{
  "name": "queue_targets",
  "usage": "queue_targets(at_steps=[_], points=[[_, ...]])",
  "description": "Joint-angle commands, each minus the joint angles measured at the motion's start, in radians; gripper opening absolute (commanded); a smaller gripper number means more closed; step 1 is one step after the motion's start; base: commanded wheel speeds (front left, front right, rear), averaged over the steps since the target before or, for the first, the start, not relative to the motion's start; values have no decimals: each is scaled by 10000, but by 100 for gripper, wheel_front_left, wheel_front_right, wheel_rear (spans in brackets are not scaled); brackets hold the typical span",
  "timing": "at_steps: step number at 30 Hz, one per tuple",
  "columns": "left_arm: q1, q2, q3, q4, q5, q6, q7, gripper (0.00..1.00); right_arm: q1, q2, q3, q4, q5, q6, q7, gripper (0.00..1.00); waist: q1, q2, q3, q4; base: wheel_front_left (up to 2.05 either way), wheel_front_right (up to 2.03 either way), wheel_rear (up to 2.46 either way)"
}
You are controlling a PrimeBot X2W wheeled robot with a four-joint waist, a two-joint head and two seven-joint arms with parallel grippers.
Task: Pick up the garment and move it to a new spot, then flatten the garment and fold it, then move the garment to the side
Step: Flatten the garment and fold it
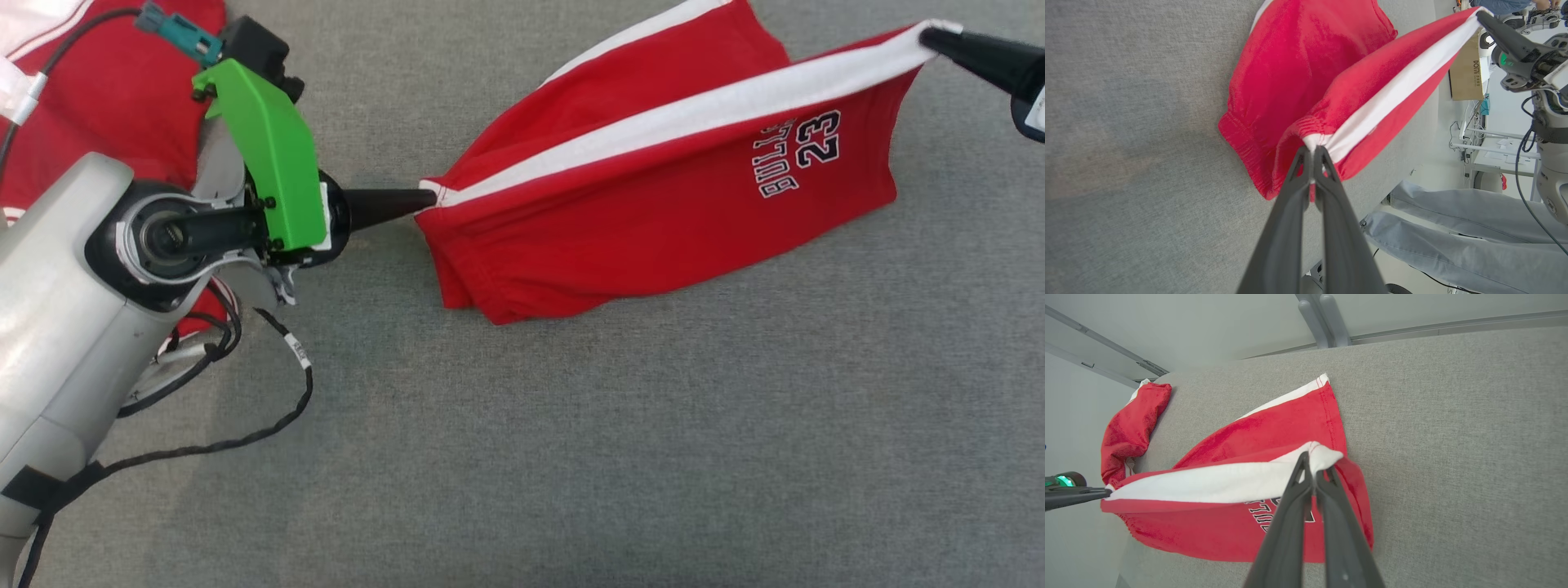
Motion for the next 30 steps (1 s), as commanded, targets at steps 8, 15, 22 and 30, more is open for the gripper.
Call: queue_targets(at_steps=[8,15,22,30], points=[[-721,-520,312,811,203,-357,-379,0,-1300,746,-104,879,-136,-12,5,0,0,0,1334,1042,0,0,0],[-1138,-1016,357,1560,346,-665,-530,0,-2019,1069,108,1622,-561,-10,-171,0,0,0,1650,1234,0,0,0],[-1120,-1211,365,2242,457,-869,-690,100,-2134,1484,412,2121,-953,-10,-1000,100,0,0,1465,1133,0,0,0],[-825,-914,396,2257,928,-1351,-1332,100,-1322,1824,411,1815,-701,-10,-2725,100,0,0,632,960,0,0,0]])
